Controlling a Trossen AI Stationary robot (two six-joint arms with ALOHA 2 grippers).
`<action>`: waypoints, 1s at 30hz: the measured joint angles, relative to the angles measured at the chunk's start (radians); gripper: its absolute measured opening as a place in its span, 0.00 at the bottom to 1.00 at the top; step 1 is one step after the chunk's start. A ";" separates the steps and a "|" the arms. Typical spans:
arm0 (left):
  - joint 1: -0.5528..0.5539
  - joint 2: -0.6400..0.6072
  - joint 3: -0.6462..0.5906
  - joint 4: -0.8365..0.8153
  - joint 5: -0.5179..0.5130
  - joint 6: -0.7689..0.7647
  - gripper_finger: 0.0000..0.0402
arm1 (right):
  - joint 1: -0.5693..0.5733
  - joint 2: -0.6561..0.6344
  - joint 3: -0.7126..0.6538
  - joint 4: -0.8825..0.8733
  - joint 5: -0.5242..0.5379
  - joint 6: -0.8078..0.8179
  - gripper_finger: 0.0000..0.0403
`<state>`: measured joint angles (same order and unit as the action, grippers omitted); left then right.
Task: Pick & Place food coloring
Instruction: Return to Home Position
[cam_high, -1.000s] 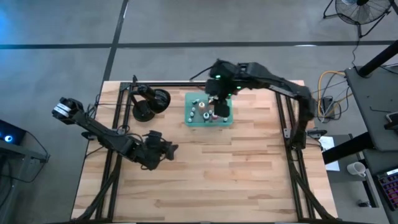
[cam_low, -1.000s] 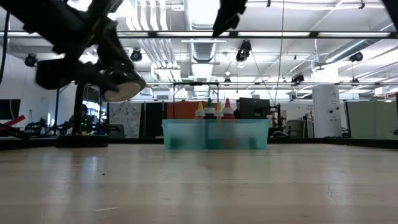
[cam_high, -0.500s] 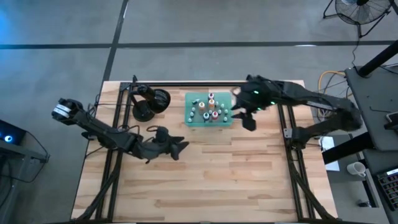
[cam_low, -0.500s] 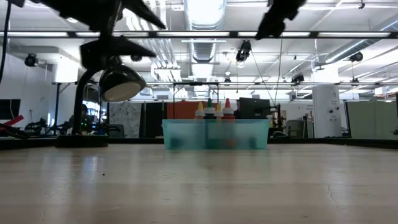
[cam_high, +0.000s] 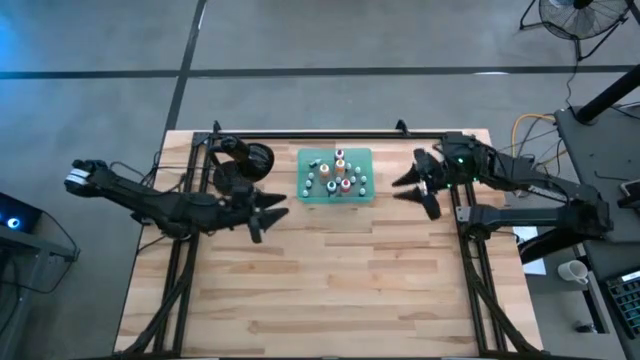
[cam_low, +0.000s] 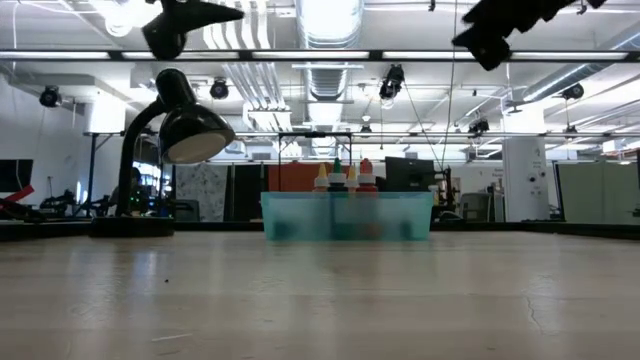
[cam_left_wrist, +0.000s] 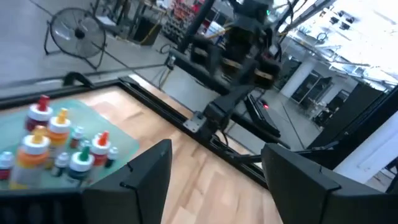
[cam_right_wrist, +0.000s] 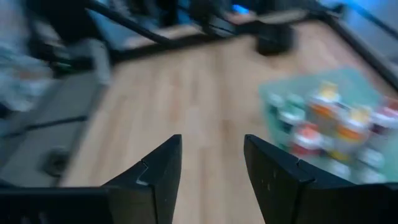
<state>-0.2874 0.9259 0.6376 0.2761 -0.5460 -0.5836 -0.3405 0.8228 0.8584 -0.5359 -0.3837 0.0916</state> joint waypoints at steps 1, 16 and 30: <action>0.000 -0.029 -0.022 0.000 -0.005 0.007 0.55 | 0.000 -0.019 -0.030 0.046 -0.052 0.006 0.41; 0.009 -0.194 -0.571 0.662 0.007 0.111 0.55 | 0.000 -0.182 -0.298 0.376 -0.005 0.131 0.41; 0.010 -0.229 -0.626 0.621 -0.354 -0.059 0.55 | -0.001 -0.159 -0.321 0.325 0.335 0.109 0.41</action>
<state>-0.2779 0.6968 0.0116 0.8966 -0.9001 -0.6430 -0.3412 0.6634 0.5373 -0.2111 -0.0490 0.2008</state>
